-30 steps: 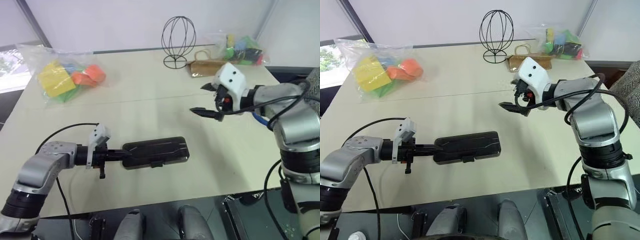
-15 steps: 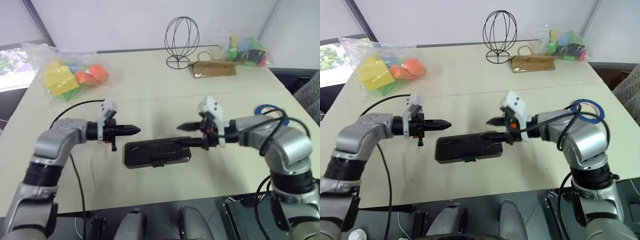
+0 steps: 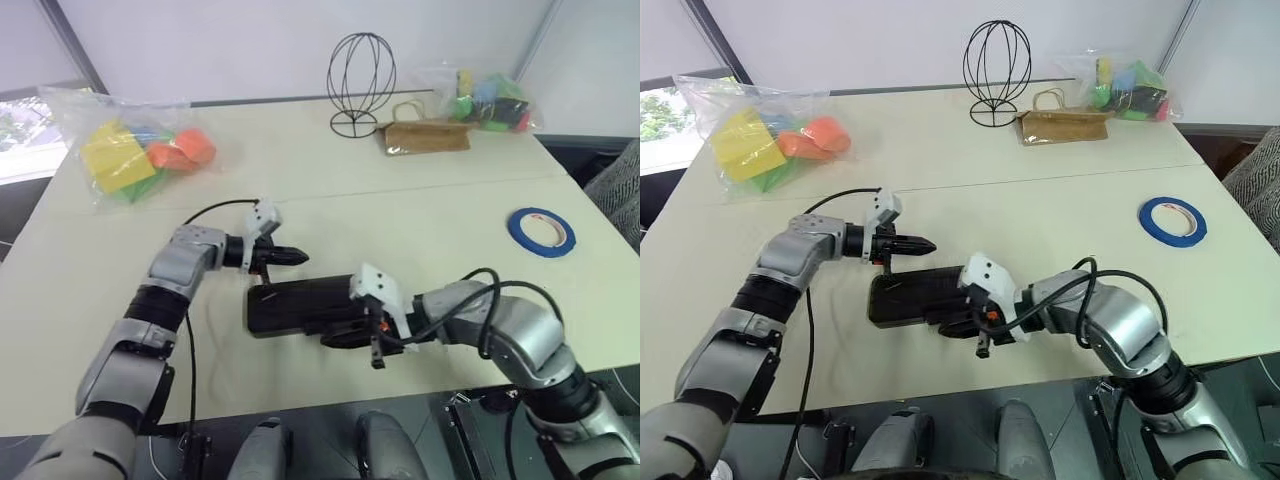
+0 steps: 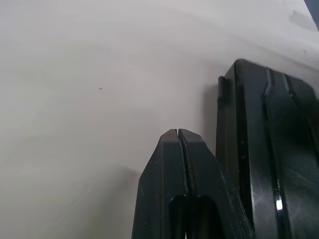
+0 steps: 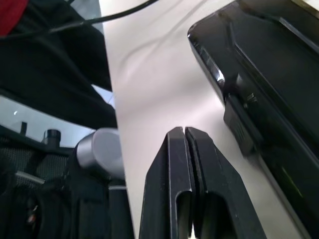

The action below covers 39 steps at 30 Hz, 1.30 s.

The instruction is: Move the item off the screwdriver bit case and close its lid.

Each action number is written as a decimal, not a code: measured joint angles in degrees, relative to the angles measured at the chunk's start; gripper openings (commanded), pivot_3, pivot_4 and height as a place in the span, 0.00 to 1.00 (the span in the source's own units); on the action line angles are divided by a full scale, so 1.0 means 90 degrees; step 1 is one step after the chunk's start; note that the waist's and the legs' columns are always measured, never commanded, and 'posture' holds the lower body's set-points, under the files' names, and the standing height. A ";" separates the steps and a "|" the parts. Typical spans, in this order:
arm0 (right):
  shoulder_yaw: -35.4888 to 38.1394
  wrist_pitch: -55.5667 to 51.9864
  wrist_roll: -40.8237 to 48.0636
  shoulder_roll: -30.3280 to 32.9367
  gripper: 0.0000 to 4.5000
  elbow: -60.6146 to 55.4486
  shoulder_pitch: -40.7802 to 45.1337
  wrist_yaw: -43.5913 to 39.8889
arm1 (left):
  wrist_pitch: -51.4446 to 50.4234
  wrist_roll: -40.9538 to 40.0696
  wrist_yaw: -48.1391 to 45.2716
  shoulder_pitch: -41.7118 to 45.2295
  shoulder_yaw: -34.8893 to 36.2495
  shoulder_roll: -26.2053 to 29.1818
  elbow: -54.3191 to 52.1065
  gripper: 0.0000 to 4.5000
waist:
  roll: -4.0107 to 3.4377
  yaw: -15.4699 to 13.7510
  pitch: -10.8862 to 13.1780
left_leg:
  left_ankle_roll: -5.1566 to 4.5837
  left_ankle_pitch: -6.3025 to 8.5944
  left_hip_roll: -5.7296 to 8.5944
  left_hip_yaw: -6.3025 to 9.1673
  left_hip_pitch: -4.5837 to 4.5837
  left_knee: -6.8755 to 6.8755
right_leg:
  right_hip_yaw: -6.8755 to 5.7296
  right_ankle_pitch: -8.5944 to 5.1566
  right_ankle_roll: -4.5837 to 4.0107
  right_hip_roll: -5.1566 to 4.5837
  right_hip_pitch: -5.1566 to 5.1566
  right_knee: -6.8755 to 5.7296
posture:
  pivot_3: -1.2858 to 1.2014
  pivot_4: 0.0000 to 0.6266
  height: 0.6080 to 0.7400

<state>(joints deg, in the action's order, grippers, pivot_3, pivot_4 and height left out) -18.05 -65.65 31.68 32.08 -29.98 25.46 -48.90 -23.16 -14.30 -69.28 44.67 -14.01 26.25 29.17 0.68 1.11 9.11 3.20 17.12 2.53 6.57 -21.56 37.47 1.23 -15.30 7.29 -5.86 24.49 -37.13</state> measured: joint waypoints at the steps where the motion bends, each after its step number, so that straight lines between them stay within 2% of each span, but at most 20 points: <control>1: -0.0018 -0.0042 -0.0022 -0.0101 0.01 0.0000 0.0000 0.0183 | 0.0016 0.0025 -0.0058 0.0000 -0.0014 -0.0036 0.0028 0.00 | 0.0000 0.0001 0.0000 | 0.0000 0.0000 0.0000 -0.0001 -0.0001 0.0000 | 0.0001 0.0000 0.0000 -0.0001 0.0000 0.0000 | 0.52 0.24 1.00; 8: -0.0235 -0.0465 -0.0203 -0.0458 0.01 -0.0300 -0.0157 0.1326 | 0.0160 0.0207 -0.0272 -0.0002 -0.0081 -0.0118 0.0063 0.00 | 0.0000 -0.0013 0.0000 | 0.0000 0.0000 0.0004 0.0003 -0.0002 0.0002 | 0.0001 0.0000 0.0000 -0.0002 0.0000 0.0000 | 0.52 0.24 1.00; 19: -0.0686 -0.0520 -0.0633 -0.0419 0.01 -0.0408 -0.0268 0.2211 | 0.0392 0.0414 -0.0342 -0.0012 -0.0100 -0.0360 0.0155 0.00 | 0.0000 0.0001 0.0000 | -0.0002 0.0001 0.0003 0.0003 0.0001 0.0001 | 0.0000 0.0000 0.0000 -0.0001 0.0000 -0.0005 | 0.52 0.24 1.00; 39: -0.1335 0.0141 -0.1373 -0.0466 0.01 -0.0176 -0.0405 0.2519 | 0.1109 0.0715 -0.0222 -0.0347 -0.0086 -0.0569 0.0188 0.00 | 0.0009 -0.0004 -0.0104 | -0.0044 0.0024 0.0000 0.0010 0.0062 0.0010 | -0.0002 -0.0001 0.0000 0.0006 -0.0074 0.0001 | 0.52 0.24 1.00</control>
<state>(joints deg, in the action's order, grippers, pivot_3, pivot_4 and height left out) -30.06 -64.38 19.32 27.89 -31.56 21.82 -26.23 -13.18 -7.87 -71.27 41.56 -14.78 21.13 30.87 0.77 1.08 8.17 2.80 17.34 2.53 6.66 -21.00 37.56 1.21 -15.31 7.30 -5.81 23.82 -37.12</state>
